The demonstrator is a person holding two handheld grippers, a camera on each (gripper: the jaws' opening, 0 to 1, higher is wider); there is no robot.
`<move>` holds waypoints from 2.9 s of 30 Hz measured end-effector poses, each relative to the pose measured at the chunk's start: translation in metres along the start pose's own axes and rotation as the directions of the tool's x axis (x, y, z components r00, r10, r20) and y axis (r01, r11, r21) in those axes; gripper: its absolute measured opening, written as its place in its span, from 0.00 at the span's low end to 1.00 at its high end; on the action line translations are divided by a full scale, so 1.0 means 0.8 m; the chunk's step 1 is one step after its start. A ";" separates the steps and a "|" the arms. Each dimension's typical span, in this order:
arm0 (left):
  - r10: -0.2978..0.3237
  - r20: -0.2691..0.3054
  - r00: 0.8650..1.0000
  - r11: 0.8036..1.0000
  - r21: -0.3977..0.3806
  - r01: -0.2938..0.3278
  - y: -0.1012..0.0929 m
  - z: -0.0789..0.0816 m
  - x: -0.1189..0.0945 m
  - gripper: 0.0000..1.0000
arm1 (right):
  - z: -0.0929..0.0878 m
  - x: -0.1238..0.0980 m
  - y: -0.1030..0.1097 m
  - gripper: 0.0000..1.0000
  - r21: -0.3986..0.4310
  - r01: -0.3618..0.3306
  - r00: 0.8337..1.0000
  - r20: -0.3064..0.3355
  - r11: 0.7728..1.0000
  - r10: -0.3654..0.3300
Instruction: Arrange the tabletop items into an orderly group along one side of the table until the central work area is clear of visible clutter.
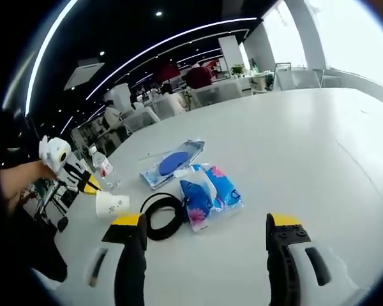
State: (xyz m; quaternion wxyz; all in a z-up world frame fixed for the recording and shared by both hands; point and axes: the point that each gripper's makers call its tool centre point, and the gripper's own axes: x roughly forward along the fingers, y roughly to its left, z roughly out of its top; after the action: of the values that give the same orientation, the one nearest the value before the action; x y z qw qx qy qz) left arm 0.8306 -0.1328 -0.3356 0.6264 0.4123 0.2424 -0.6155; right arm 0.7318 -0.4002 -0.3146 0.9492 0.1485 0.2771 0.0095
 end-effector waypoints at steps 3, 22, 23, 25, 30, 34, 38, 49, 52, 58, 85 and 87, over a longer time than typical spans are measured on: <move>-0.016 -0.050 0.999 1.000 0.022 0.017 0.005 -0.007 -0.008 0.00 | 0.001 0.002 0.002 0.73 0.000 -0.004 1.000 0.001 1.000 0.004; -0.216 -0.450 0.866 0.944 0.131 0.303 0.163 -0.044 -0.050 0.00 | 0.004 0.005 0.005 0.72 0.028 -0.004 1.000 0.012 1.000 0.003; -0.218 -0.454 0.864 0.944 0.128 0.306 0.170 -0.047 -0.046 0.00 | 0.004 0.004 0.005 0.72 0.030 -0.002 1.000 0.012 1.000 0.002; -0.236 -0.459 0.857 0.942 0.109 0.318 0.179 -0.053 -0.041 0.00 | 0.003 0.005 0.006 0.72 0.028 -0.005 1.000 0.009 1.000 0.005; -0.270 -0.495 0.826 0.930 0.089 0.357 0.194 -0.070 -0.033 0.00 | 0.000 0.006 0.002 0.72 0.032 0.008 1.000 -0.001 0.999 -0.008; -0.280 -0.553 0.784 0.913 0.100 0.396 0.205 -0.083 -0.025 0.00 | -0.001 0.007 0.002 0.72 0.034 0.023 1.000 -0.003 0.999 -0.022; -0.290 -0.657 0.696 0.882 0.098 0.460 0.207 -0.096 -0.022 0.00 | -0.003 0.005 0.002 0.72 0.035 0.033 0.999 -0.007 0.999 -0.033; -0.277 -0.676 0.683 0.861 0.141 0.488 0.196 -0.077 0.010 0.00 | -0.009 -0.003 -0.008 0.72 0.060 0.065 0.998 -0.002 0.996 -0.065; -0.272 -0.678 0.682 0.869 0.131 0.477 0.197 -0.076 0.014 0.00 | -0.009 -0.005 -0.008 0.71 0.061 0.070 0.998 0.000 0.996 -0.070; -0.250 -0.656 0.713 0.870 0.170 0.462 0.205 -0.075 0.015 0.00 | -0.010 -0.004 -0.007 0.71 0.059 0.069 0.998 -0.005 0.996 -0.069; 0.405 0.107 0.908 0.828 -0.465 -0.314 0.074 0.063 -0.123 0.25 | 0.019 0.026 0.016 0.66 -0.084 -0.040 0.999 -0.011 0.996 0.039; 0.417 0.126 0.900 0.741 -0.621 -0.256 0.043 0.058 -0.086 0.23 | 0.041 0.036 0.016 0.61 -0.170 -0.054 0.998 -0.022 0.984 0.051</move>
State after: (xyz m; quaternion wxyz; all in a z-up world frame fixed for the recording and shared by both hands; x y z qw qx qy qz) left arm 0.8463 -0.1346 -0.2470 0.8501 0.1510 0.2590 -0.4329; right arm 0.7739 -0.3941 -0.2998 0.9554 0.0739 0.2798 0.0595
